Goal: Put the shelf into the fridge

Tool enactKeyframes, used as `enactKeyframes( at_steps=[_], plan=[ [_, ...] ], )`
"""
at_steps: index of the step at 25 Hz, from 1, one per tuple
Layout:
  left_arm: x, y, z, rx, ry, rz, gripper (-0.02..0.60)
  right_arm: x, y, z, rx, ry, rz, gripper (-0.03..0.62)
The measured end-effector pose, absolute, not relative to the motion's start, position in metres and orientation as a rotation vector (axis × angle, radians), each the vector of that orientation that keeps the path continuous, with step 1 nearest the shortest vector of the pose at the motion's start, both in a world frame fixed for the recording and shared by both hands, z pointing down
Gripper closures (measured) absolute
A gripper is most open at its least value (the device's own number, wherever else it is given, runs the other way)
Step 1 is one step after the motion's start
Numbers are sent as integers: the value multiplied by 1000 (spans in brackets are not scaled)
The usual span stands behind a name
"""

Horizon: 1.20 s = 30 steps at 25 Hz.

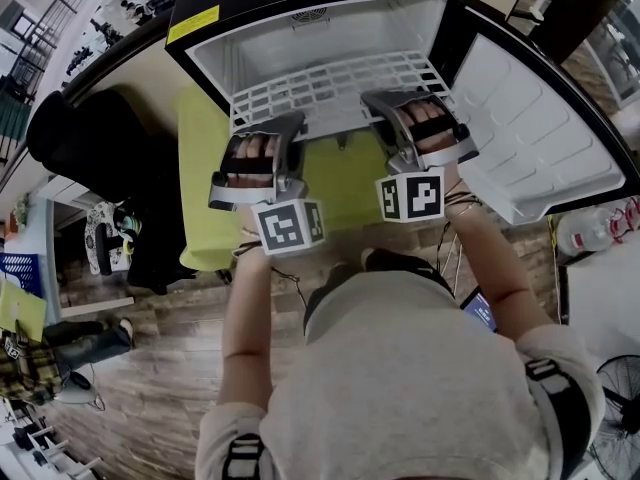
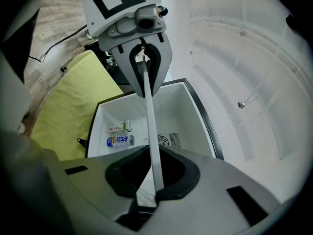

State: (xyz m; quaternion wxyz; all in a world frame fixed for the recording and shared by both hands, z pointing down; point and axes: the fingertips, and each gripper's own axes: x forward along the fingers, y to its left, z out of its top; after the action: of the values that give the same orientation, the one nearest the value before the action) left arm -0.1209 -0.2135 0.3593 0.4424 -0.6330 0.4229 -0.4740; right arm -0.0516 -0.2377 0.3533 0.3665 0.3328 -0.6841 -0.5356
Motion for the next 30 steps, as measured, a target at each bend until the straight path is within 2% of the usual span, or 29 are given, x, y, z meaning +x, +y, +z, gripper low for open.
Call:
enactKeyframes(
  at_steps=[30],
  plan=[
    [-122, -218, 360, -1562, 1033, -1164, 548, -52, -241, 358, 864, -1771, -1369, 548]
  ],
)
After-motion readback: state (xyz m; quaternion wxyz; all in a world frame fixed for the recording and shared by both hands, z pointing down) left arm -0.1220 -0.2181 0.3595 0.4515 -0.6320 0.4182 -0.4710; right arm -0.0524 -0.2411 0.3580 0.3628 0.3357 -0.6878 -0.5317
